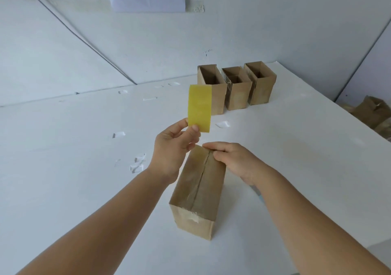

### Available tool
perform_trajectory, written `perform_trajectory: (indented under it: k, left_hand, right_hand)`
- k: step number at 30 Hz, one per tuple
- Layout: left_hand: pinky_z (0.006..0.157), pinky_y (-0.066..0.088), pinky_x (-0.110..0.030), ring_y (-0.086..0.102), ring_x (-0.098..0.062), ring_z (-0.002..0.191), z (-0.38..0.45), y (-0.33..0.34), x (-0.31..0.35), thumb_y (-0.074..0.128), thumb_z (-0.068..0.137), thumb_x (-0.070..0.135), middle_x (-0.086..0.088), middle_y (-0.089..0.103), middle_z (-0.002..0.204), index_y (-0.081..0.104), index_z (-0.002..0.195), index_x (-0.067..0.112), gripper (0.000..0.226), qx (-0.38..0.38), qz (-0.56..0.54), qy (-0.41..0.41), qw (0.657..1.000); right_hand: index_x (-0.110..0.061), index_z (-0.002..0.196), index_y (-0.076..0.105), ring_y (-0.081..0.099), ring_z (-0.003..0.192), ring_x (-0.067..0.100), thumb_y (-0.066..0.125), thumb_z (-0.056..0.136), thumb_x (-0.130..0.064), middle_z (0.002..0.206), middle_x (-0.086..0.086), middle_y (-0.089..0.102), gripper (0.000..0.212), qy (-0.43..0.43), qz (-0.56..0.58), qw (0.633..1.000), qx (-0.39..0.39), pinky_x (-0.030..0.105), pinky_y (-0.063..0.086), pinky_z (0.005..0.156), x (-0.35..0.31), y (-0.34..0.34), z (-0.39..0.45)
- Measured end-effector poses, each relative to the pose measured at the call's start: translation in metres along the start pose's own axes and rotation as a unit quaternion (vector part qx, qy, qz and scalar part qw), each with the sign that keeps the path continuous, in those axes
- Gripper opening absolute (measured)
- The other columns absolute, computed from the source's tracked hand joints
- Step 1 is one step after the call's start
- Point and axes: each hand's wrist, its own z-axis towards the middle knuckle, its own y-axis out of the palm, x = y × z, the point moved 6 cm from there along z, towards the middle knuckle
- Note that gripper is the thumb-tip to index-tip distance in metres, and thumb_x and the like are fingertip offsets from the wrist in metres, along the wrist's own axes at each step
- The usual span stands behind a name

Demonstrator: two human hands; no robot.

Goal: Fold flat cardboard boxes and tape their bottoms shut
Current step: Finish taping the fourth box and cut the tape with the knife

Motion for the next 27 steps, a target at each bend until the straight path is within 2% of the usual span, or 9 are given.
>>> perform_trajectory:
  k: [4, 7, 10, 13, 16, 19, 21, 25, 27]
  left_hand:
    - [0.075, 0.052, -0.025, 0.057, -0.012, 0.072, 0.0, -0.017, 0.009, 0.065, 0.088, 0.021, 0.001, 0.062, 0.071, 0.073, 0.1, 0.022, 0.014, 0.005, 0.008, 0.006, 1.0]
    - [0.08, 0.051, -0.028, 0.057, -0.012, 0.074, 0.001, -0.025, 0.007, 0.063, 0.089, 0.019, 0.0, 0.061, 0.073, 0.072, 0.103, 0.019, 0.016, -0.012, 0.01, -0.003, 1.0]
    - [0.08, 0.051, -0.028, 0.057, -0.013, 0.076, 0.002, -0.025, 0.005, 0.06, 0.091, 0.017, 0.001, 0.062, 0.076, 0.072, 0.104, 0.016, 0.018, -0.067, 0.006, -0.02, 0.998]
    - [0.078, 0.052, -0.027, 0.059, -0.012, 0.073, 0.004, -0.018, 0.005, 0.058, 0.093, 0.014, 0.002, 0.063, 0.075, 0.073, 0.1, 0.018, 0.017, -0.14, 0.01, -0.06, 0.988]
    - [0.074, 0.053, -0.025, 0.059, -0.011, 0.069, 0.007, -0.016, 0.006, 0.059, 0.092, 0.011, 0.001, 0.061, 0.071, 0.071, 0.102, 0.017, 0.016, -0.18, 0.037, -0.096, 0.978]
    - [0.068, 0.053, -0.021, 0.058, -0.009, 0.063, 0.016, -0.024, 0.007, 0.067, 0.088, 0.014, 0.002, 0.063, 0.067, 0.069, 0.107, 0.012, 0.019, -0.166, 0.101, -0.14, 0.971]
    - [0.068, 0.054, -0.022, 0.058, -0.007, 0.06, 0.019, -0.029, 0.005, 0.071, 0.085, 0.02, 0.002, 0.063, 0.065, 0.071, 0.095, 0.008, 0.016, -0.167, 0.175, -0.18, 0.953]
    - [0.07, 0.053, -0.025, 0.053, -0.008, 0.06, 0.021, -0.029, 0.007, 0.069, 0.087, 0.021, 0.005, 0.059, 0.065, 0.065, 0.078, 0.015, 0.011, -0.199, 0.229, -0.22, 0.927]
    - [0.068, 0.054, -0.023, 0.053, -0.009, 0.065, 0.023, -0.028, 0.01, 0.069, 0.087, 0.02, 0.005, 0.06, 0.071, 0.064, 0.08, 0.018, 0.009, -0.196, 0.218, -0.222, 0.93]
  right_hand:
    - [-0.028, 0.119, 0.065, 0.057, 0.109, 0.001, 0.052, 0.092, -0.007, 0.116, -0.017, 0.064, 0.037, -0.014, -0.013, 0.999, -0.025, 0.009, 0.042, 0.083, -0.012, 0.013, 0.011]
    - [-0.026, 0.132, 0.052, 0.055, 0.115, 0.002, 0.062, 0.088, -0.012, 0.119, -0.014, 0.063, 0.047, -0.032, 0.008, 0.999, -0.003, 0.013, 0.043, 0.084, -0.02, 0.007, 0.013]
    - [-0.033, 0.14, 0.037, 0.047, 0.123, 0.003, 0.066, 0.085, -0.026, 0.133, -0.013, 0.051, 0.064, -0.07, 0.14, 0.987, 0.043, 0.021, 0.037, 0.088, -0.033, -0.008, 0.01]
    - [-0.045, 0.127, 0.045, 0.05, 0.121, 0.0, 0.068, 0.079, -0.042, 0.126, -0.022, 0.056, 0.054, -0.129, 0.208, 0.969, 0.021, 0.023, 0.038, 0.093, -0.052, -0.012, 0.005]
    - [-0.026, 0.134, 0.045, 0.056, 0.112, 0.011, 0.083, 0.055, -0.053, 0.121, -0.005, 0.06, 0.092, -0.134, 0.245, 0.959, 0.043, 0.025, 0.045, 0.094, -0.058, -0.024, 0.001]
    - [-0.025, 0.113, 0.061, 0.06, 0.094, 0.012, 0.077, 0.069, -0.033, 0.101, -0.006, 0.065, 0.047, -0.16, 0.242, 0.953, 0.085, 0.03, 0.046, 0.083, -0.06, -0.037, -0.005]
    - [-0.032, 0.098, 0.065, 0.059, 0.086, 0.011, 0.074, 0.071, -0.026, 0.093, -0.007, 0.062, 0.029, -0.167, 0.228, 0.954, 0.1, 0.031, 0.044, 0.079, -0.06, -0.04, -0.009]
    - [-0.039, 0.092, 0.065, 0.055, 0.088, 0.021, 0.088, 0.048, -0.049, 0.09, 0.0, 0.059, 0.051, -0.175, 0.211, 0.959, 0.078, 0.038, 0.044, 0.083, -0.065, -0.033, -0.016]
    - [-0.037, 0.096, 0.062, 0.055, 0.078, 0.017, 0.085, 0.056, -0.044, 0.079, -0.005, 0.059, 0.046, -0.17, 0.216, 0.957, 0.088, 0.041, 0.044, 0.084, -0.065, -0.033, -0.018]
